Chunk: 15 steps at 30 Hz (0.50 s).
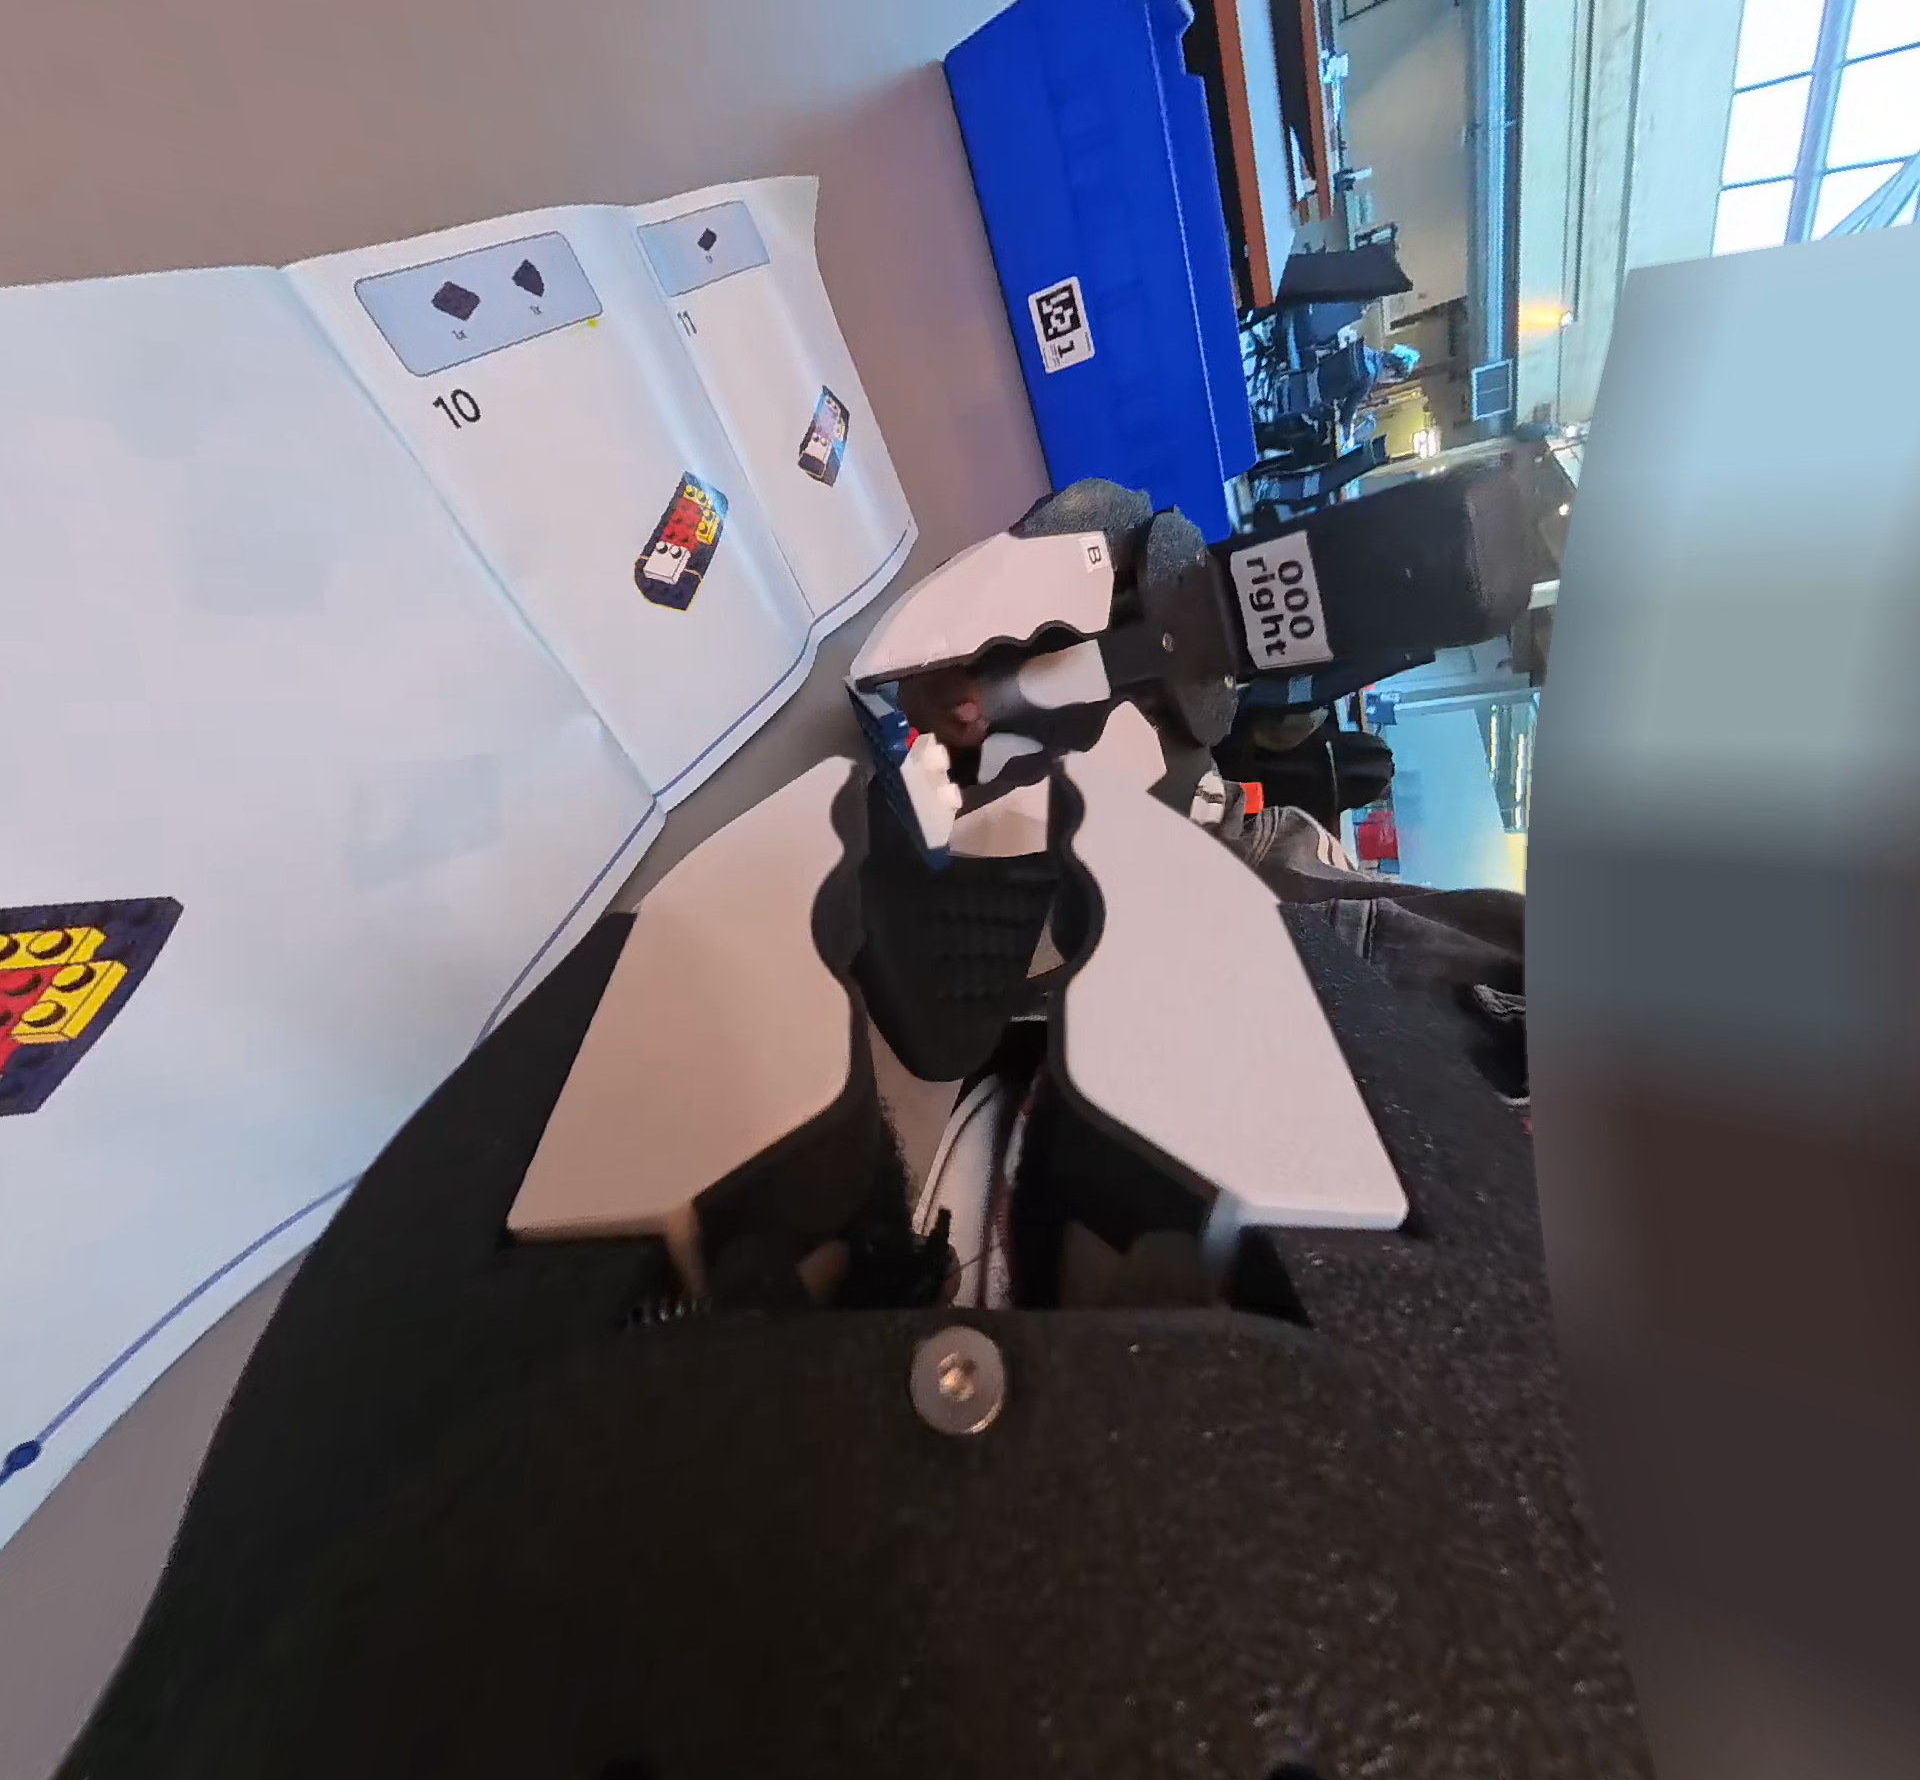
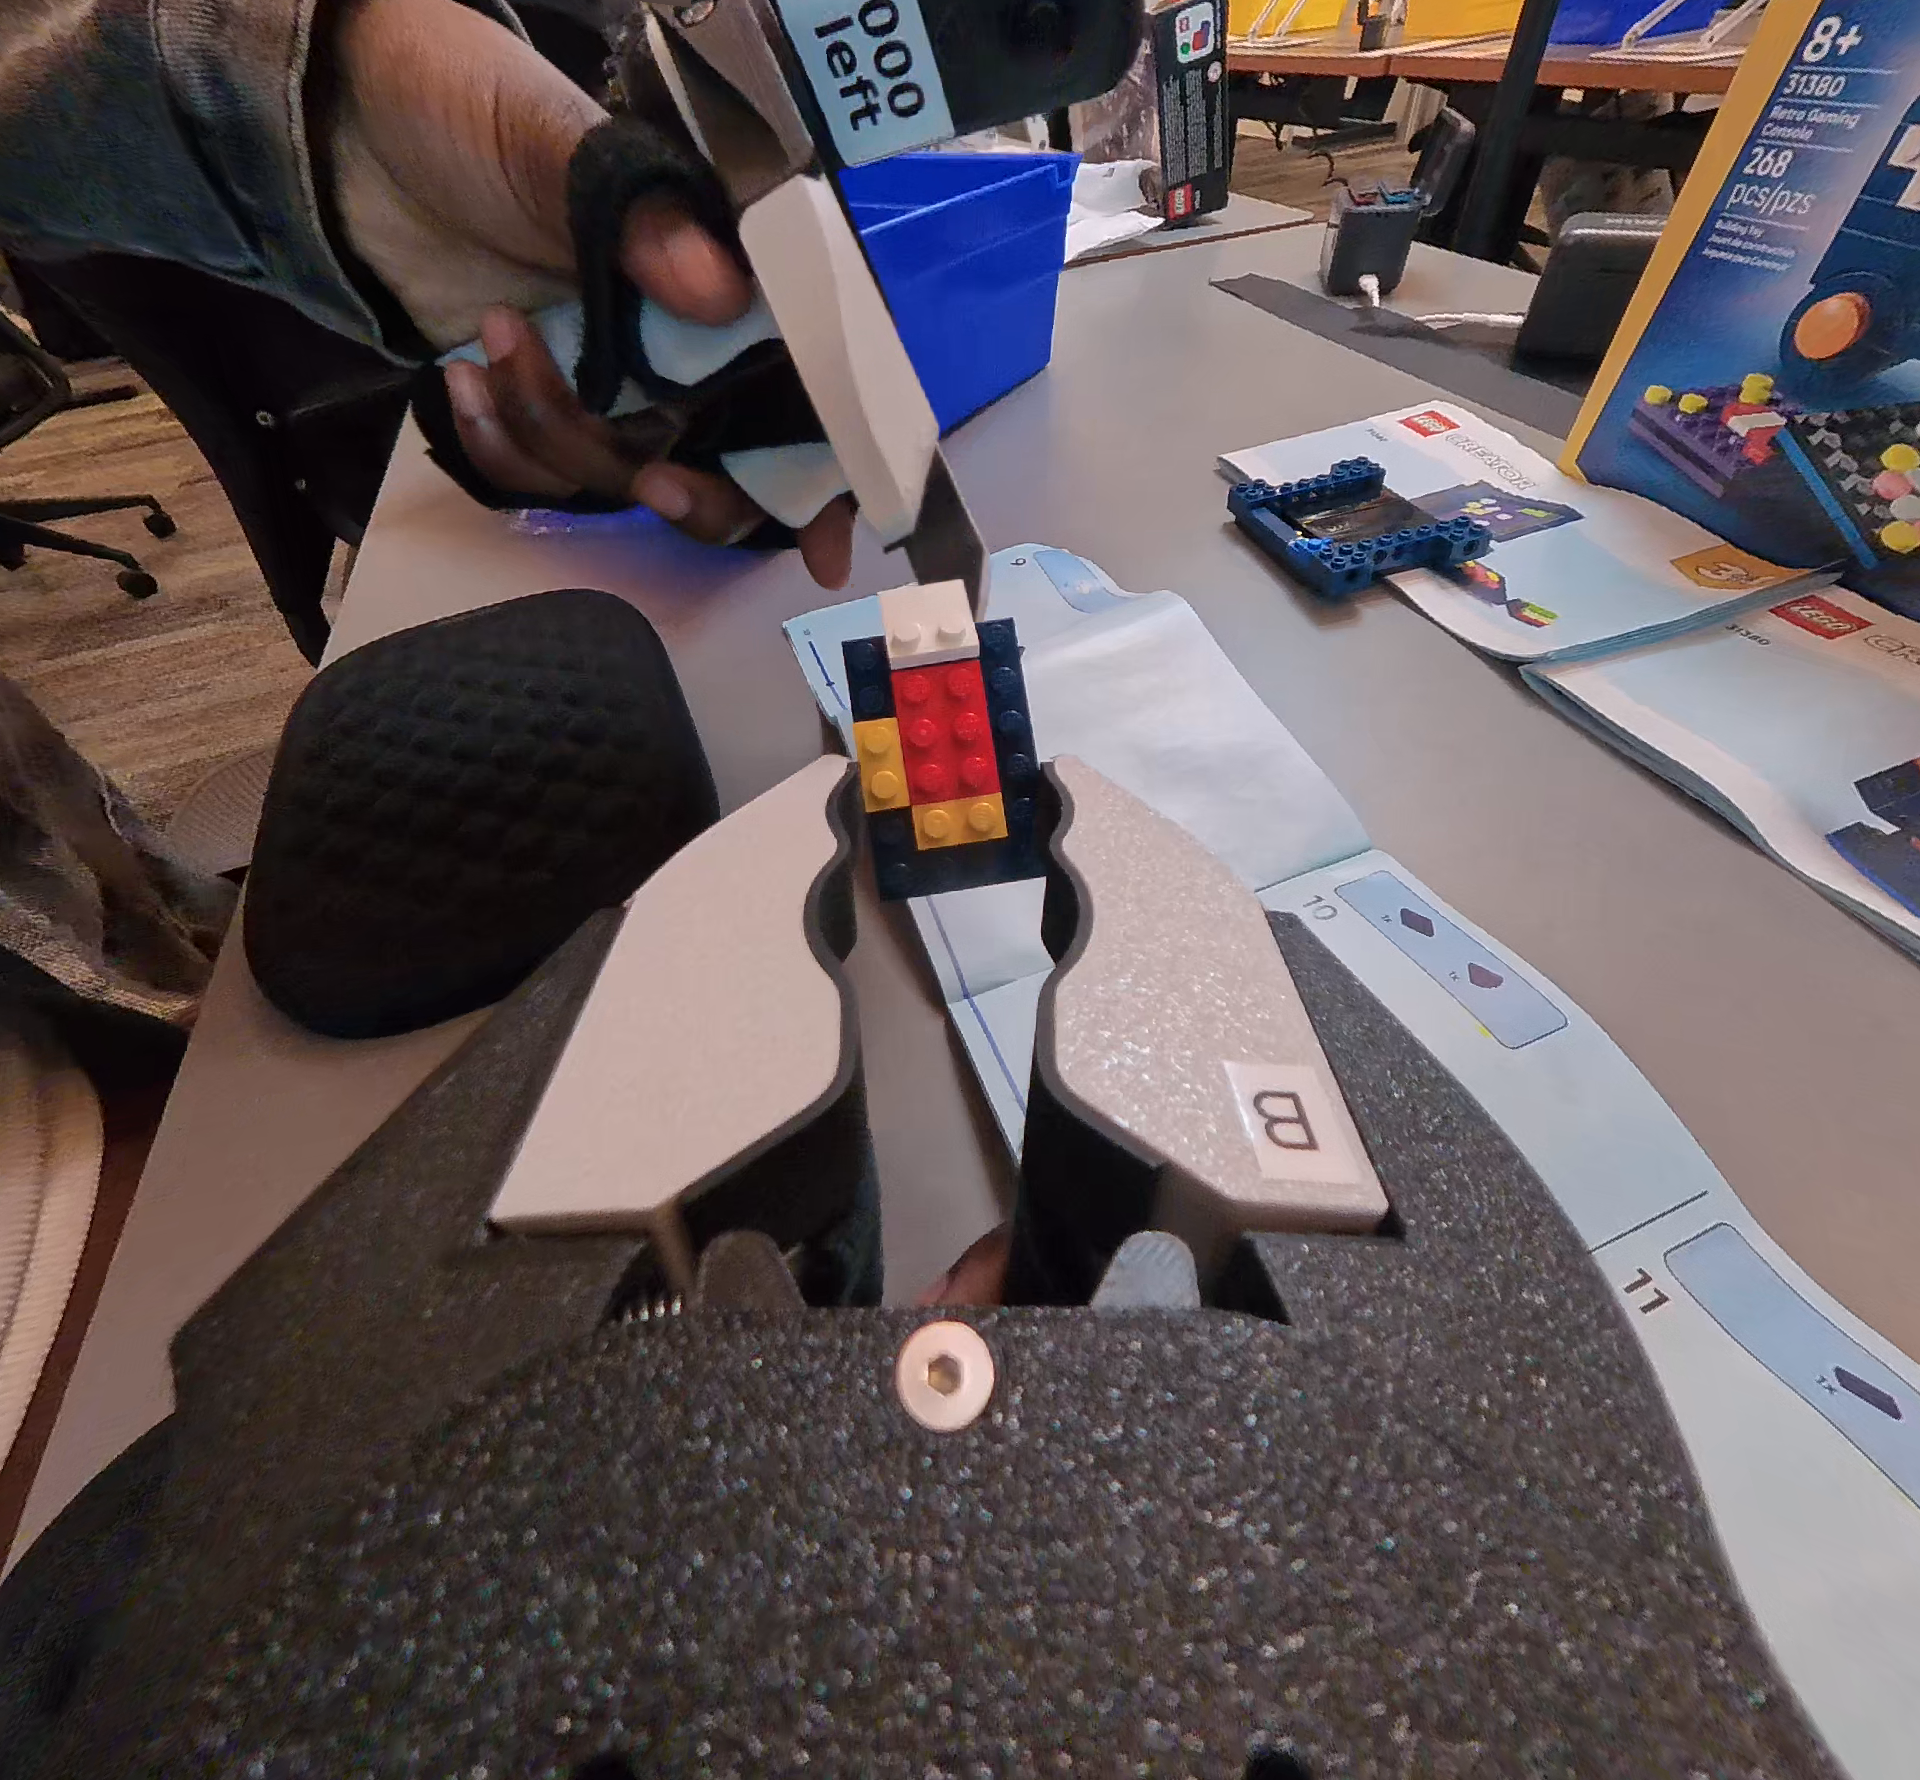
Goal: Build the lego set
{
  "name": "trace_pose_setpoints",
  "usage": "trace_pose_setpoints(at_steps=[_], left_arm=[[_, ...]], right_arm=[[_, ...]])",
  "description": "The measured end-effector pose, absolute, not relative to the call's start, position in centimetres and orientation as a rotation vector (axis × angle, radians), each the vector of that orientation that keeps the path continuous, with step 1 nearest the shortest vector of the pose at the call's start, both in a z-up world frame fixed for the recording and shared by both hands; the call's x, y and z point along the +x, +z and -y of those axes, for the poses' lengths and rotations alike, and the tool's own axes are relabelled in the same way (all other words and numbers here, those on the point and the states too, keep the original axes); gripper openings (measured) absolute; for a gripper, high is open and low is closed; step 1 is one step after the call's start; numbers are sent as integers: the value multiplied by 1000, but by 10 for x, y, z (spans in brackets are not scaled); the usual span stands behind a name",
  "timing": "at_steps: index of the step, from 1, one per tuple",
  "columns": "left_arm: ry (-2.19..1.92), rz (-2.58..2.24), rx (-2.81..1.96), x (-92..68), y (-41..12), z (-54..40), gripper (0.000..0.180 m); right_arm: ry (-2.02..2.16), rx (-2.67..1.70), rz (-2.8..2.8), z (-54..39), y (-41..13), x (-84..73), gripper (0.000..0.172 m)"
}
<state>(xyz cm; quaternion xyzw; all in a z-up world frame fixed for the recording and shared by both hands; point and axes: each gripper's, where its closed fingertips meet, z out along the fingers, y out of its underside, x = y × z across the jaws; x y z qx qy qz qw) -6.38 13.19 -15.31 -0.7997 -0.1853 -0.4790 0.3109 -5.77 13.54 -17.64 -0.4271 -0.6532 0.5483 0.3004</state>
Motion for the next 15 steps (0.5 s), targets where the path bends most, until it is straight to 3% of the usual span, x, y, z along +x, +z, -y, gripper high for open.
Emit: trace_pose_setpoints(at_steps=[15], left_arm=[[-1181,364,-2240,-59,-166,-130,10]], right_arm=[[1375,-1101,1758,-134,-179,-57,32]])
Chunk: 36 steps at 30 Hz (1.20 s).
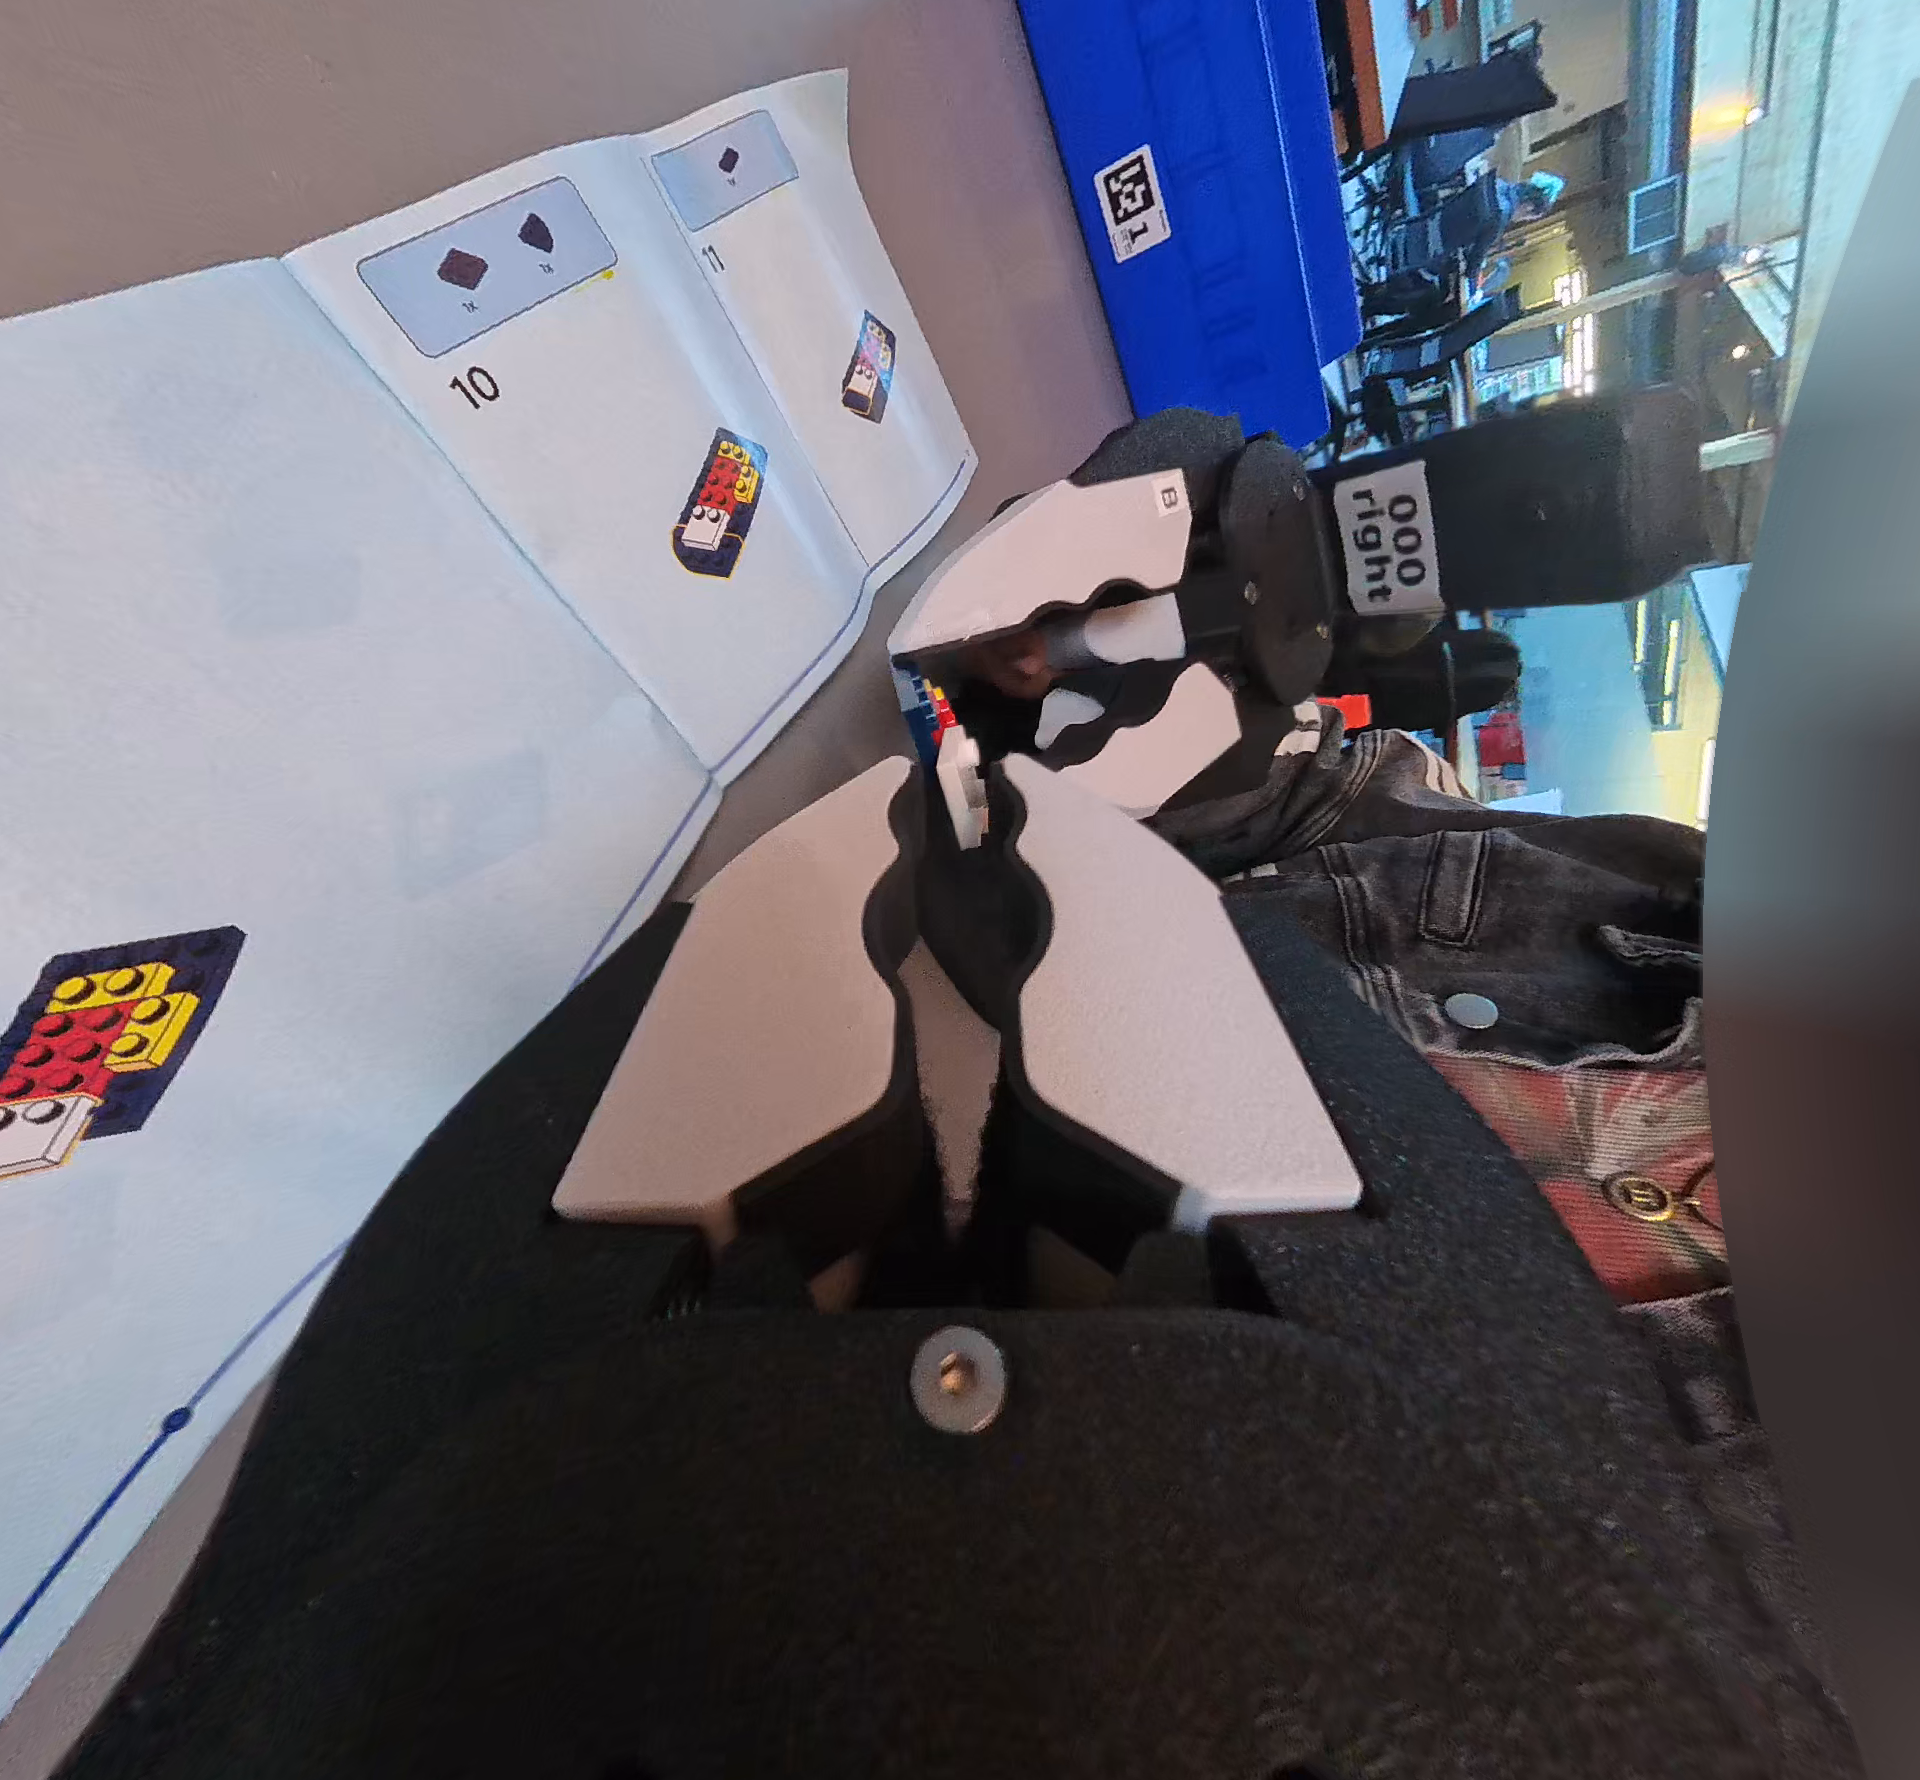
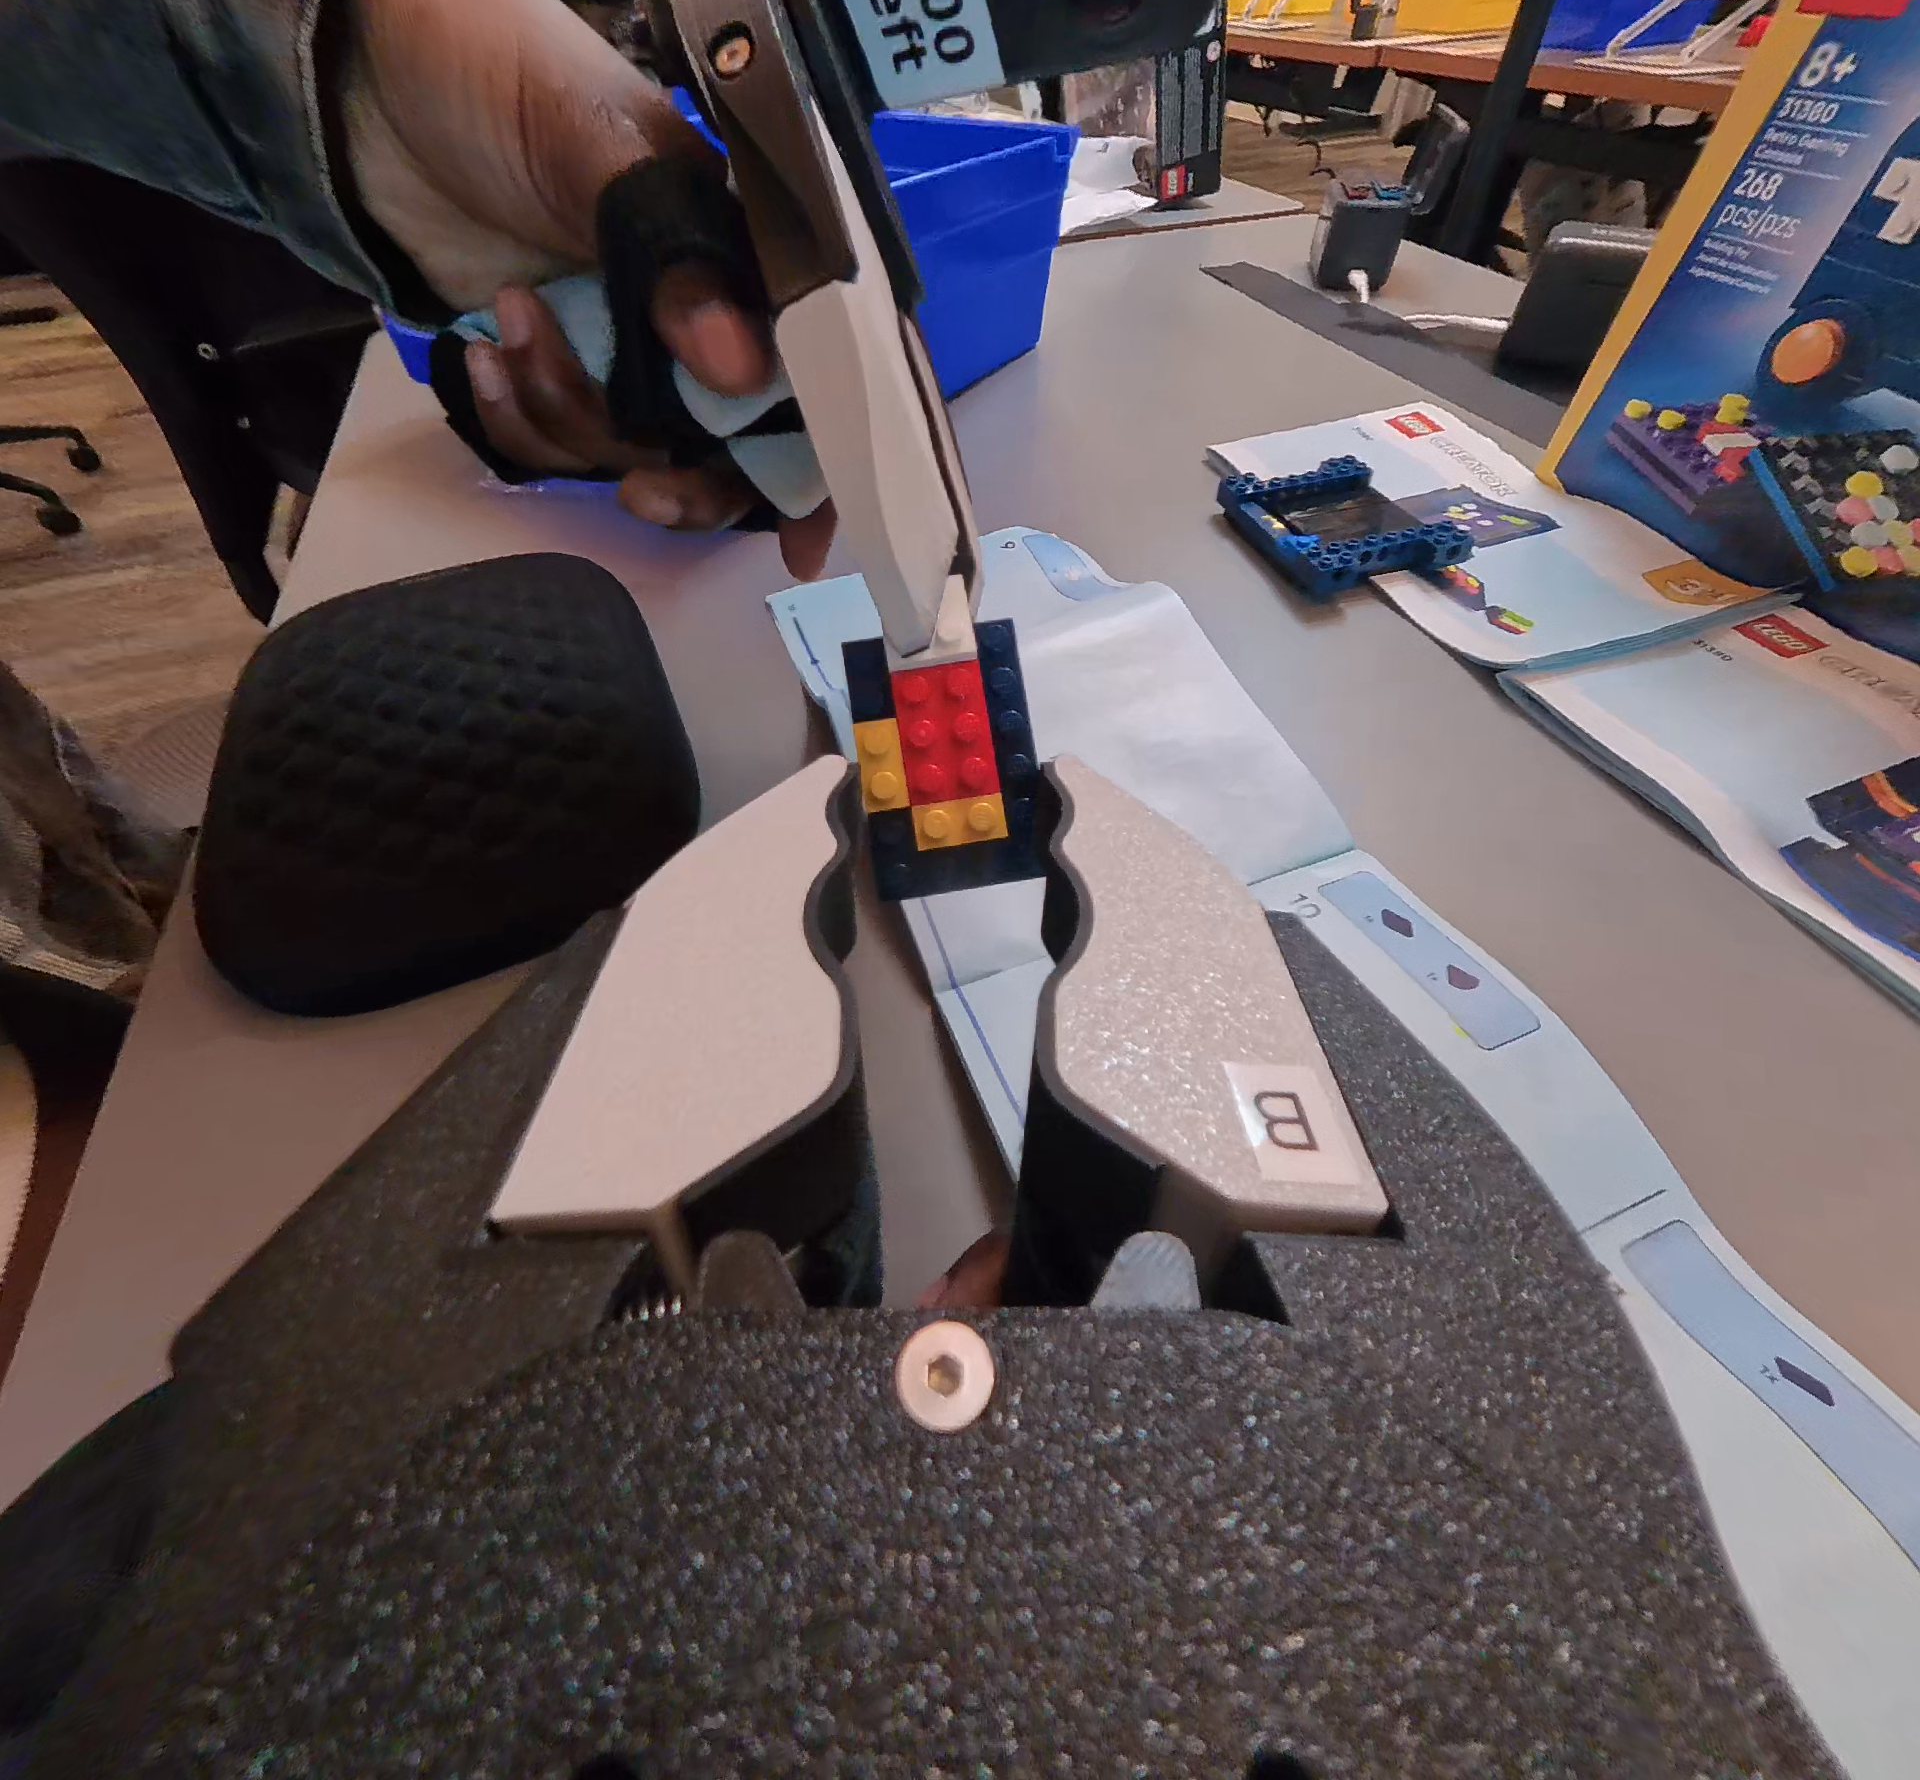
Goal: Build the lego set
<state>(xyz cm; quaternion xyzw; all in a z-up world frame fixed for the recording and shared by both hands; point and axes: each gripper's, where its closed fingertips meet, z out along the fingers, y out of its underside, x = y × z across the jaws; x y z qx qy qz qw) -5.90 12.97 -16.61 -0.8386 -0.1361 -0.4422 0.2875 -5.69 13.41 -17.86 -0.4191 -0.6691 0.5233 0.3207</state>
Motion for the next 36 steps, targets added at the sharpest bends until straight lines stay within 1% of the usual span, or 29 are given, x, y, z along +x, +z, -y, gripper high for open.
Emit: trace_pose_setpoints(at_steps=[4,9,15,19,21,23,26,28,30,31,32,34,36], left_arm=[[-1155,341,-2224,-59,-165,-131,9],[-1168,300,-2171,-57,-160,-130,8],[-1137,161,-2113,-53,-147,-126,7],[-1173,93,-2046,-47,-135,-122,7],[-1171,30,-1986,-44,-127,-119,7],[-1103,-34,-1983,-42,-126,-115,7],[-1031,-109,-1963,-42,-124,-110,7],[-966,-187,-1966,-45,-125,-106,7],[-875,-290,-2020,-46,-129,-99,7],[-805,-362,-2065,-45,-134,-96,7],[-736,-434,-2107,-45,-139,-93,7],[-659,-543,-2158,-40,-144,-89,7],[-619,-607,-2185,-37,-146,-88,7]], right_arm=[[1257,-1031,1754,-137,-176,-57,32],[1034,-839,1725,-138,-166,-54,32],[1004,-709,1655,-134,-150,-50,32],[913,-534,1583,-128,-135,-43,32],[869,-419,1547,-120,-127,-37,21],[847,-386,1550,-117,-127,-36,21],[940,-355,1521,-111,-119,-32,22],[1065,-362,1514,-109,-114,-29,34],[1266,-461,1535,-113,-113,-30,43],[1397,-543,1559,-115,-114,-32,45],[1532,-633,1602,-114,-117,-35,44],[1753,-779,1721,-107,-127,-40,49],[1837,-810,1855,-93,-137,-39,42]])
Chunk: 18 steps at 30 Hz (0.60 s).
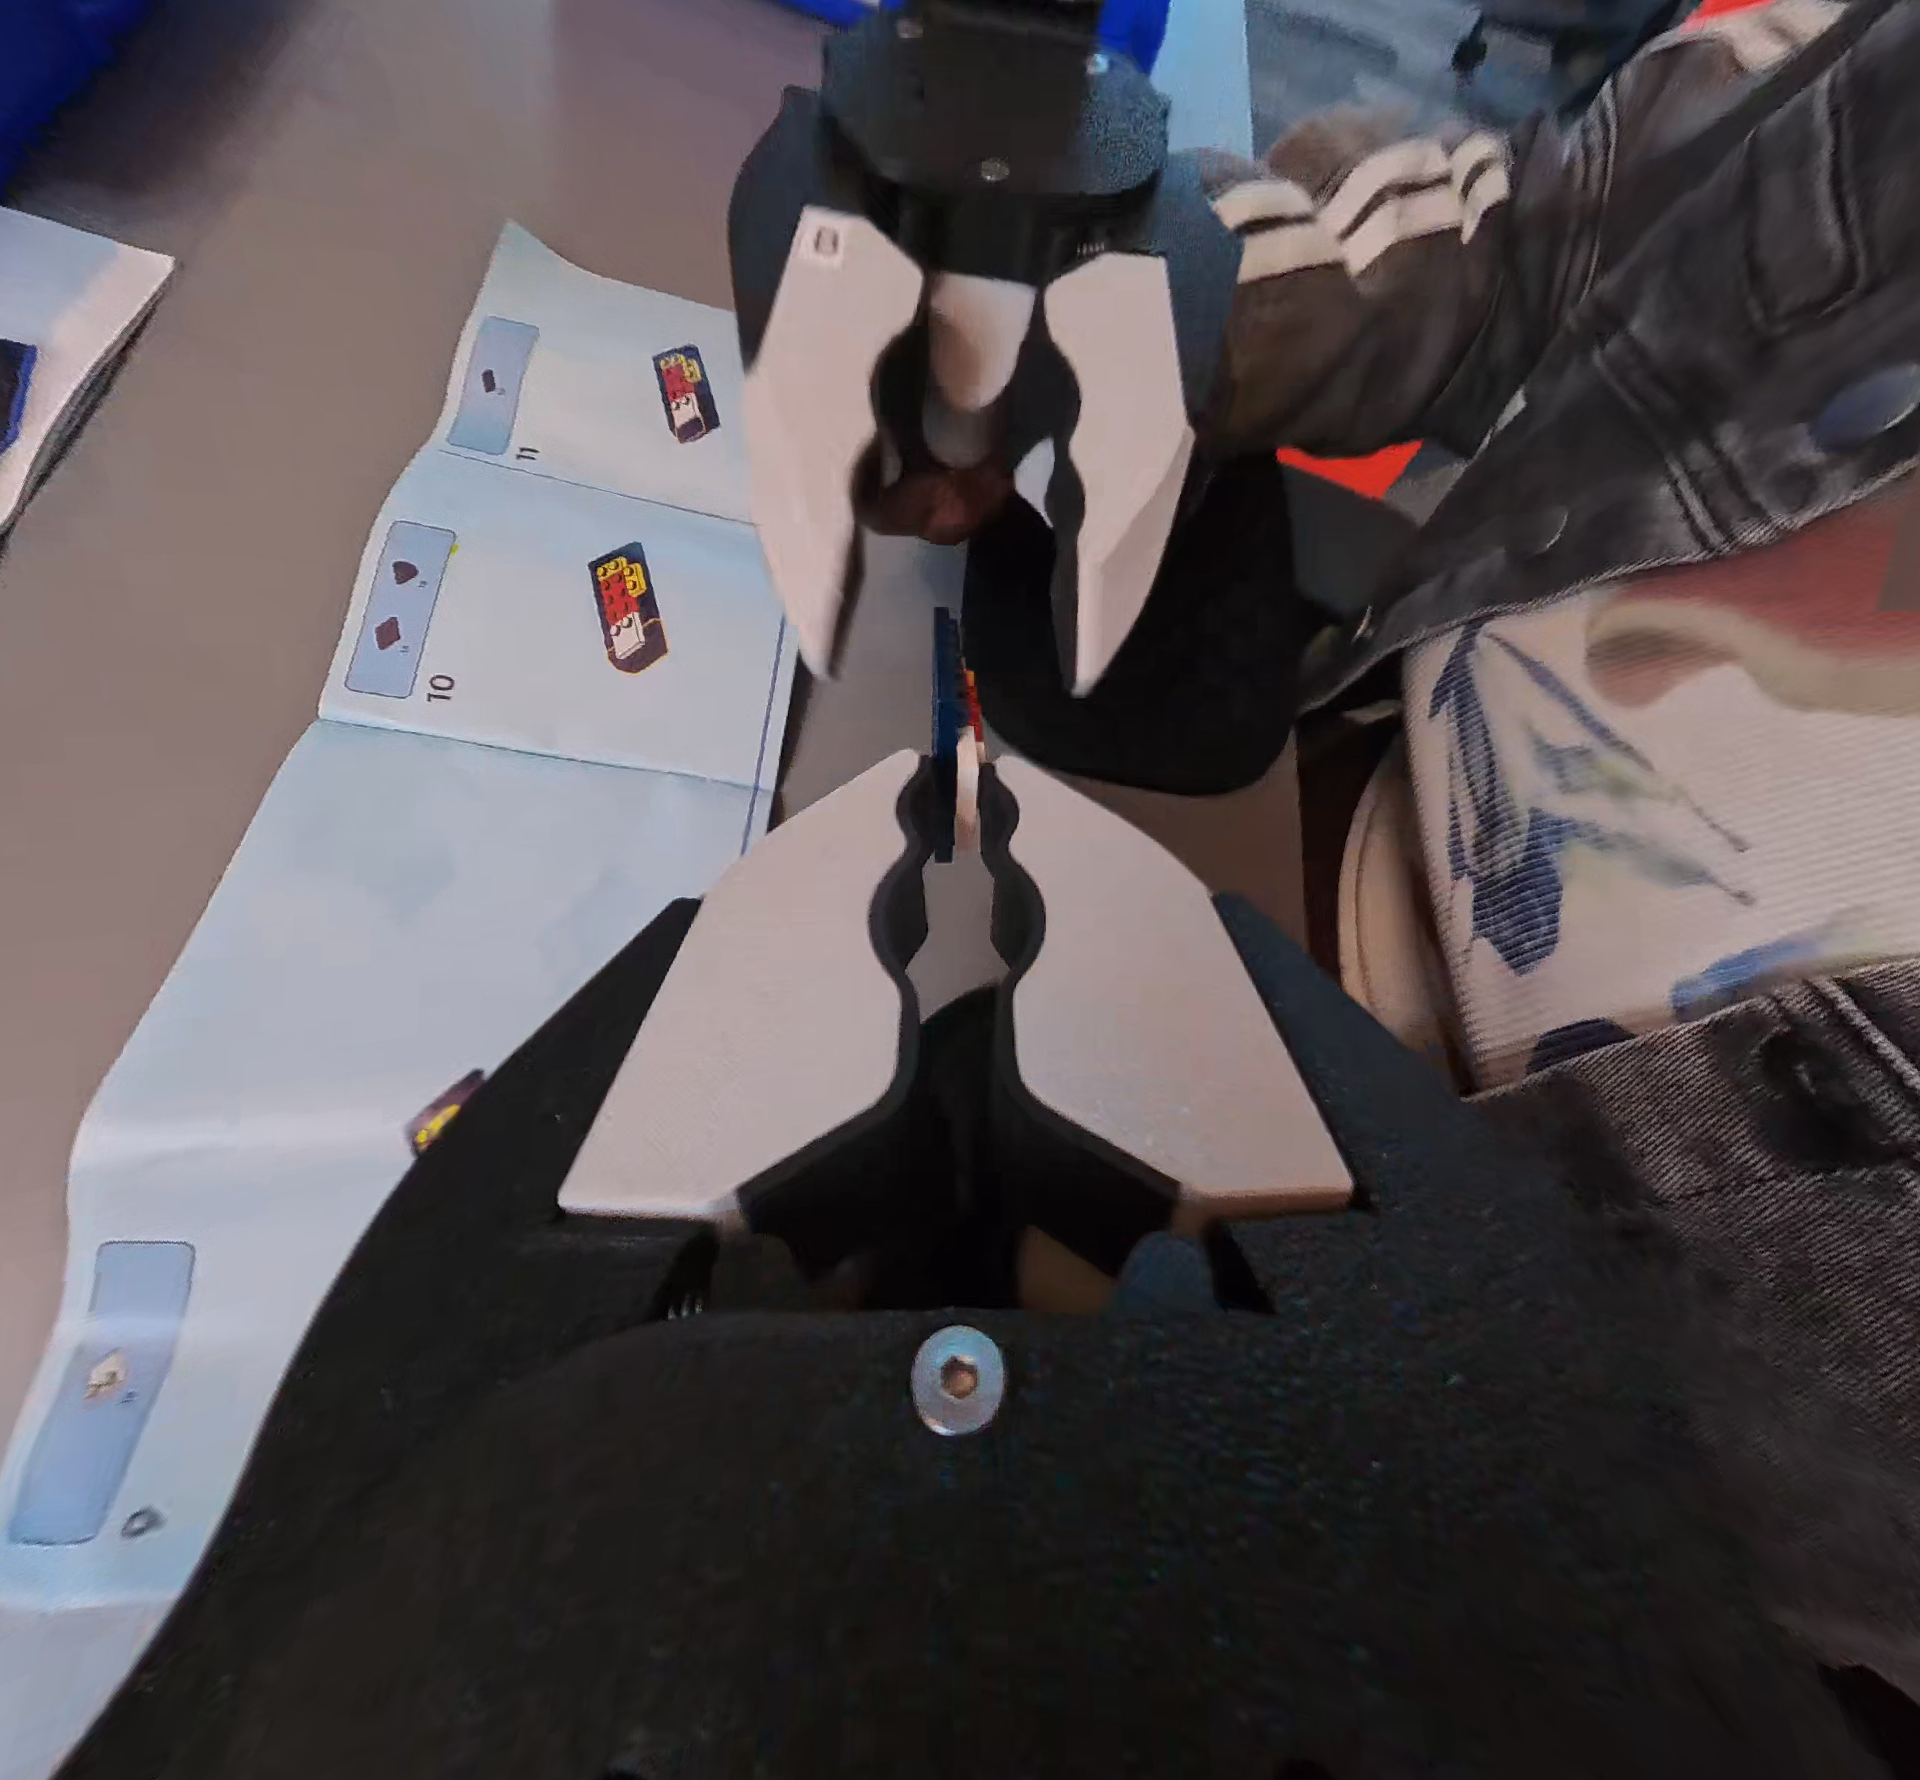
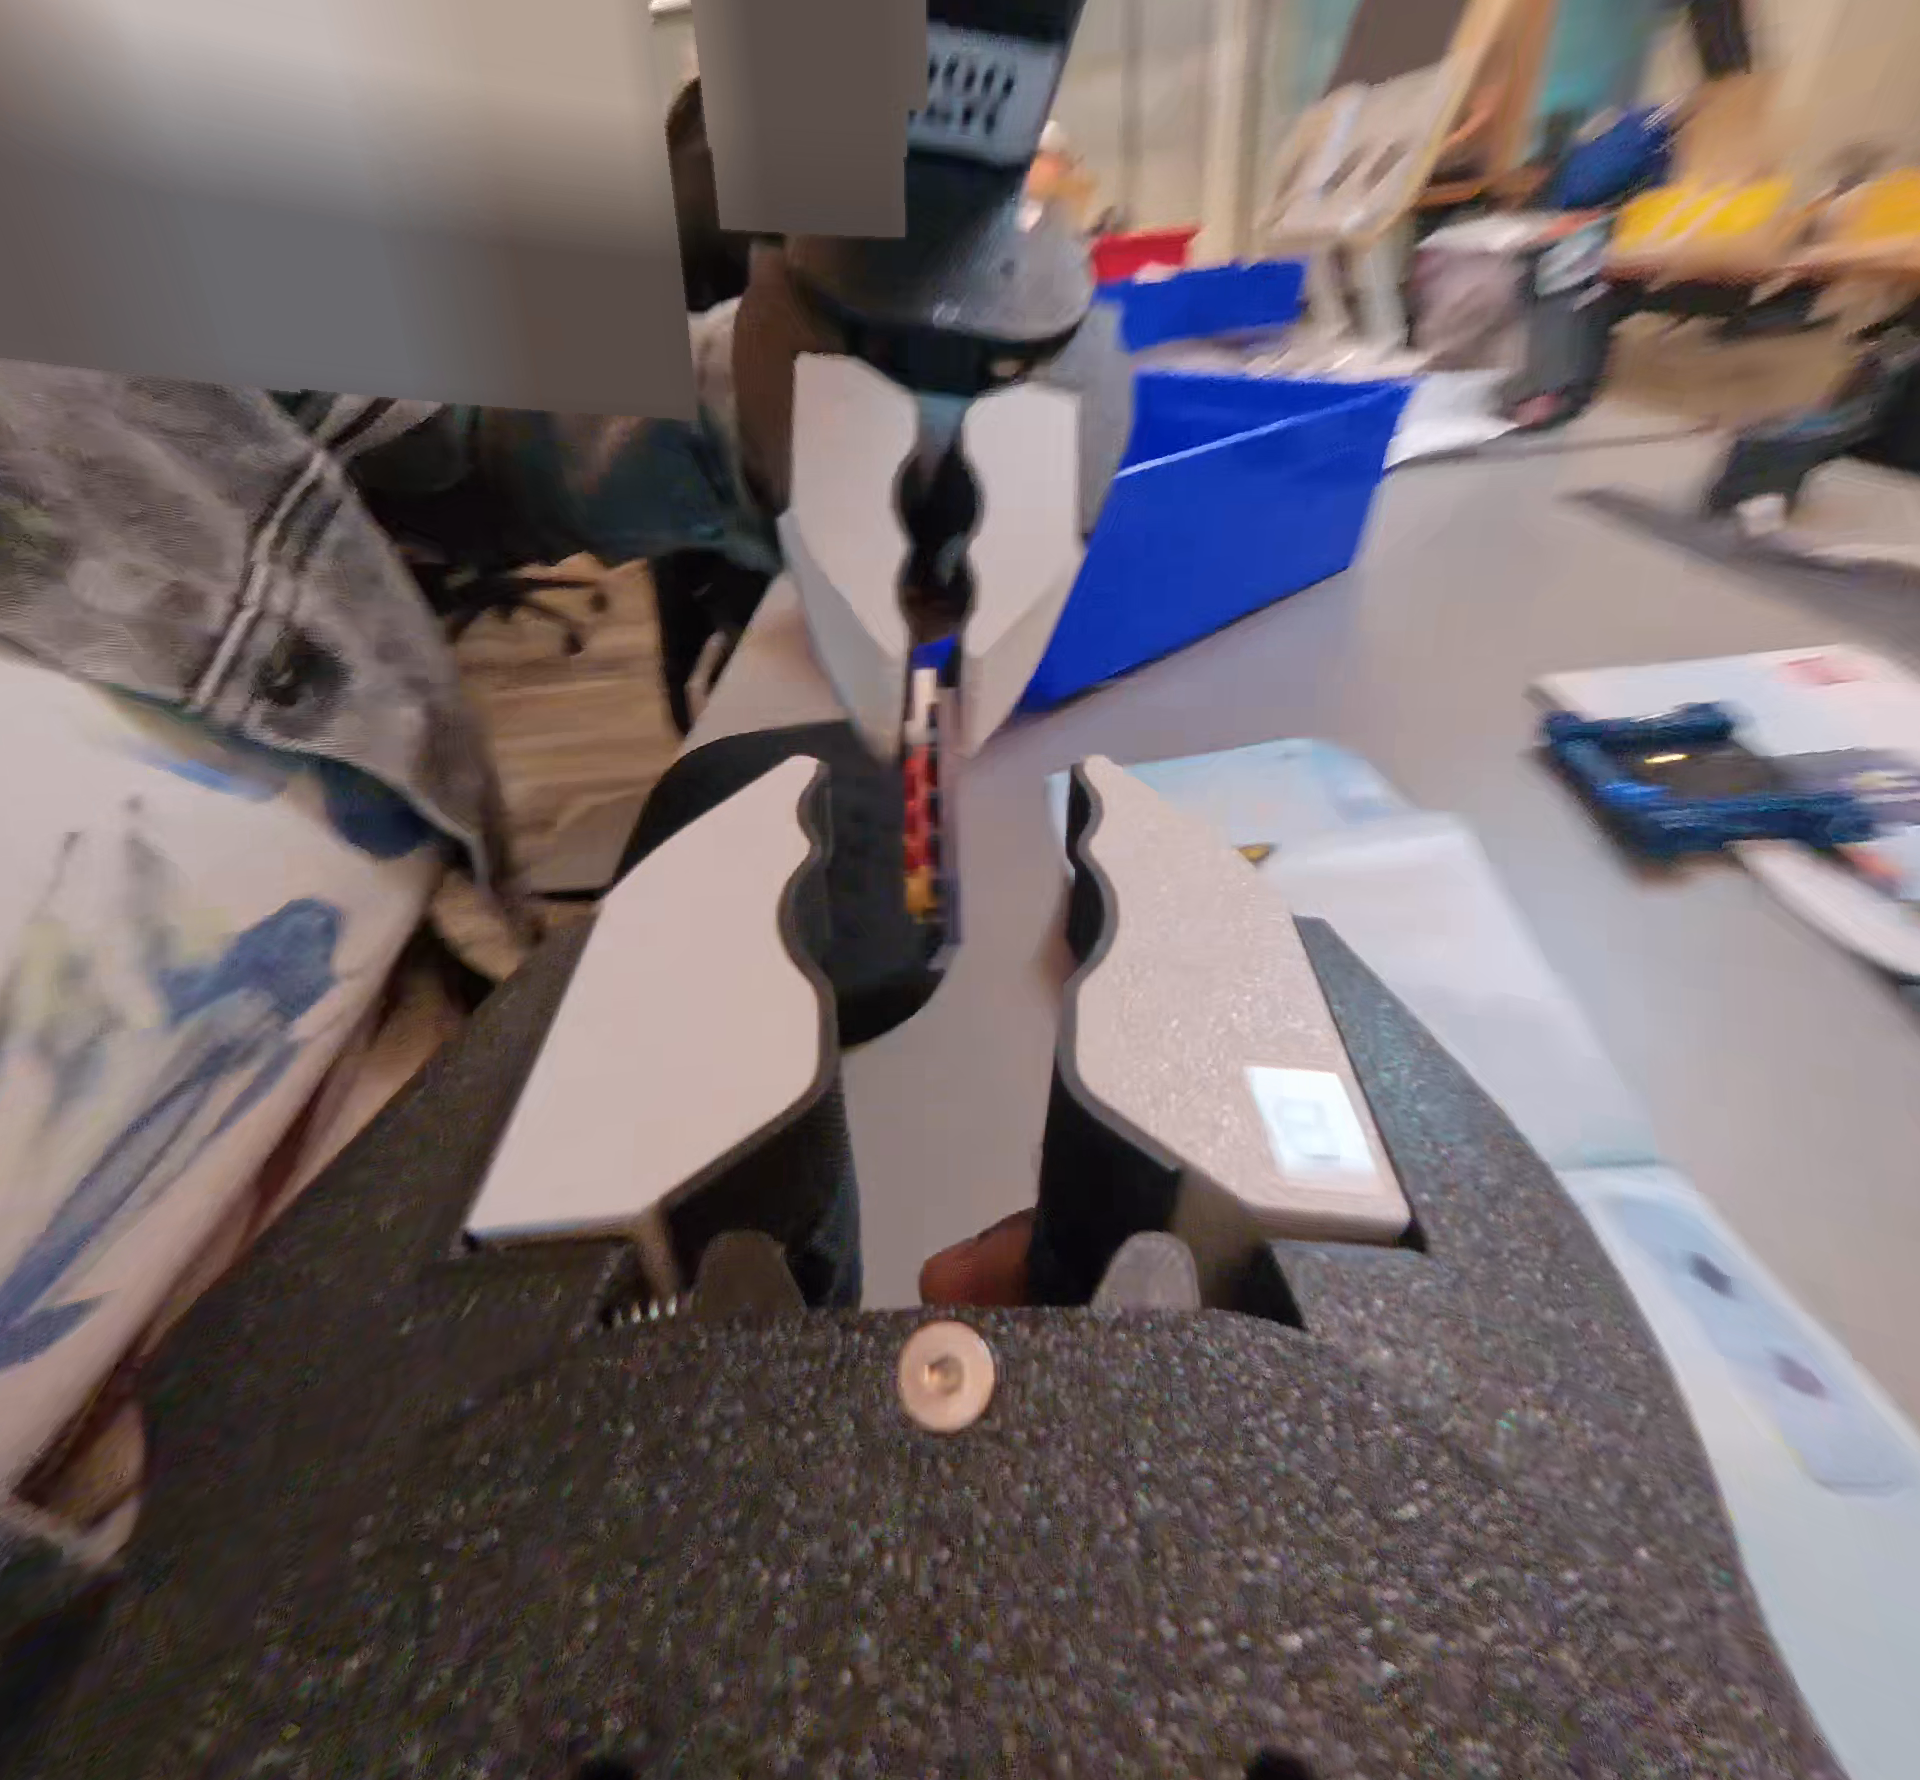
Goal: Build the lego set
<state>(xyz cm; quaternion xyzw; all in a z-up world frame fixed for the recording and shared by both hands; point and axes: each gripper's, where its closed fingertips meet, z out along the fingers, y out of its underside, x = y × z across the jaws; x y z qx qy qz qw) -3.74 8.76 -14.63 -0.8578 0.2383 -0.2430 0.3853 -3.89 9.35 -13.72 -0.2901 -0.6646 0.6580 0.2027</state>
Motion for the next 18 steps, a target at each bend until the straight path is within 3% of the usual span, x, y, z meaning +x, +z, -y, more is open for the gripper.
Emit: trace_pose_setpoints(at_steps=[3,10,11,12,13,18], left_arm=[[-571,-678,-2214,-38,-152,-86,7],[-579,-688,-2201,-38,-152,-91,8],[-586,-663,-2205,-39,-150,-93,18],[-581,-635,-2203,-42,-148,-95,43],[-569,-596,-2171,-46,-144,-99,51],[-697,-314,-1803,-51,-120,-109,28]], right_arm=[[1696,-756,1947,-86,-150,-42,9],[1812,-804,1883,-90,-149,-41,8],[1853,-819,1854,-92,-145,-42,7],[1908,-842,1813,-95,-141,-43,7],[1972,-881,1761,-99,-136,-44,7],[2309,-1092,1444,-117,-117,-51,8]])
